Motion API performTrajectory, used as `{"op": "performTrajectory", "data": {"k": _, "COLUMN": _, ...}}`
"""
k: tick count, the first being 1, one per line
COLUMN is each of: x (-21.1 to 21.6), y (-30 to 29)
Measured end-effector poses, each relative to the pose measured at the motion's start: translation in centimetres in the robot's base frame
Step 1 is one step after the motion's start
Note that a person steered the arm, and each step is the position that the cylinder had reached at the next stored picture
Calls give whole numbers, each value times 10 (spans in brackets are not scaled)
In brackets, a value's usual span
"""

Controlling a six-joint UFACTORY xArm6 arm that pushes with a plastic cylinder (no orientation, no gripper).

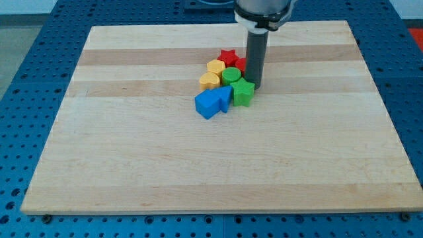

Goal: Move green star along with blue cube and blue triangle towards center left

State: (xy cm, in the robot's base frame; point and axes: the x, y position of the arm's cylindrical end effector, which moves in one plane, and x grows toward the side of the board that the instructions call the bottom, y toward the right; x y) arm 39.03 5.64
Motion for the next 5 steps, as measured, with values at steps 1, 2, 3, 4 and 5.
{"op": "performTrajectory", "data": {"k": 1, "x": 26, "y": -14}}
{"op": "performTrajectory", "data": {"k": 2, "x": 52, "y": -46}}
{"op": "performTrajectory", "data": {"k": 3, "x": 61, "y": -60}}
{"op": "performTrajectory", "data": {"k": 4, "x": 48, "y": -81}}
{"op": "performTrajectory", "data": {"k": 5, "x": 40, "y": -119}}
